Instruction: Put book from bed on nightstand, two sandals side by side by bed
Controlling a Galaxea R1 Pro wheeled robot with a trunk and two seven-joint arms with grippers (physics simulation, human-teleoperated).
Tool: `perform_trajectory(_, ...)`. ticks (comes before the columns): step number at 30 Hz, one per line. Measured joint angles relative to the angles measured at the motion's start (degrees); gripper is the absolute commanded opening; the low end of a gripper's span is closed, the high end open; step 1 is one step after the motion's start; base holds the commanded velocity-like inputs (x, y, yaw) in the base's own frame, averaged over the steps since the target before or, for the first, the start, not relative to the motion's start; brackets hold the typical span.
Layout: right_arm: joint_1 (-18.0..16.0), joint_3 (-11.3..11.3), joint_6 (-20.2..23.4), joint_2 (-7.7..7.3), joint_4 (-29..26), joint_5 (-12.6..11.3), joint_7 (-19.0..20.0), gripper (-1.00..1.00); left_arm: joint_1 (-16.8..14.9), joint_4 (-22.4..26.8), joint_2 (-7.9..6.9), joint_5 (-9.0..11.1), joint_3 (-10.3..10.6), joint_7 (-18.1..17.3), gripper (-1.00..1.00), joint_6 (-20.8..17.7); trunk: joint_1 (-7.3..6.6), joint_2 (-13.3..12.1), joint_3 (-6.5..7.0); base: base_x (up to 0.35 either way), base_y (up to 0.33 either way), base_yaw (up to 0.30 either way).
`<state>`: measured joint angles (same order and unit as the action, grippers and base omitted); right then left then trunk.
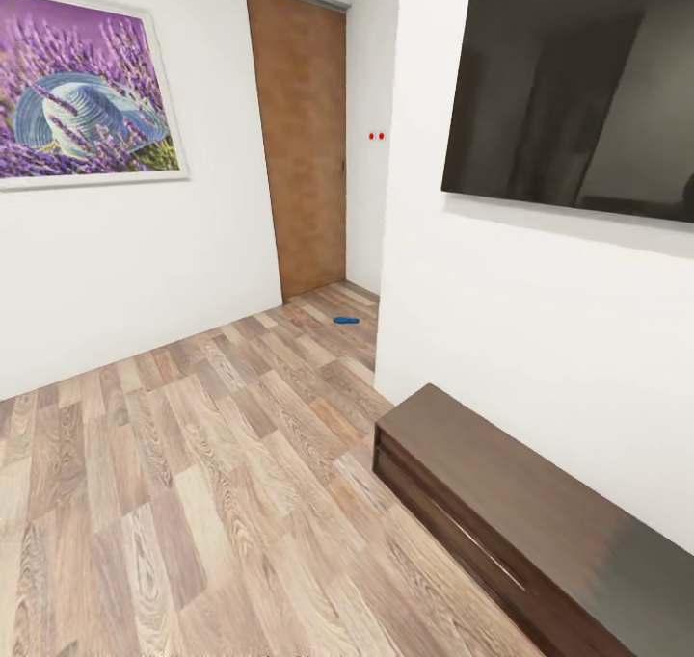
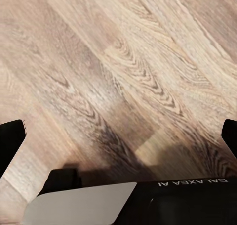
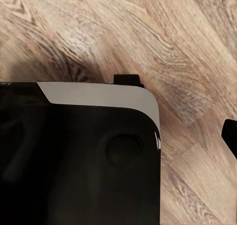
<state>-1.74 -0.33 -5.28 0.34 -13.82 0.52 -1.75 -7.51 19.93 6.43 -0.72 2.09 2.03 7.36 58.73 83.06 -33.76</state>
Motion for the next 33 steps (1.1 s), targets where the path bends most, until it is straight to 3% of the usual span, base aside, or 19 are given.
perform_trajectory(33, 0.0, 0.0, 0.0, 0.08, 0.0, 0.0, 0.0, 1.00, 0.0, 0.0, -0.01, 0.0, 0.0, 0.0, 1.00, 0.0, 0.00, 0.0, -1.74, 0.000, 0.000, 0.252)
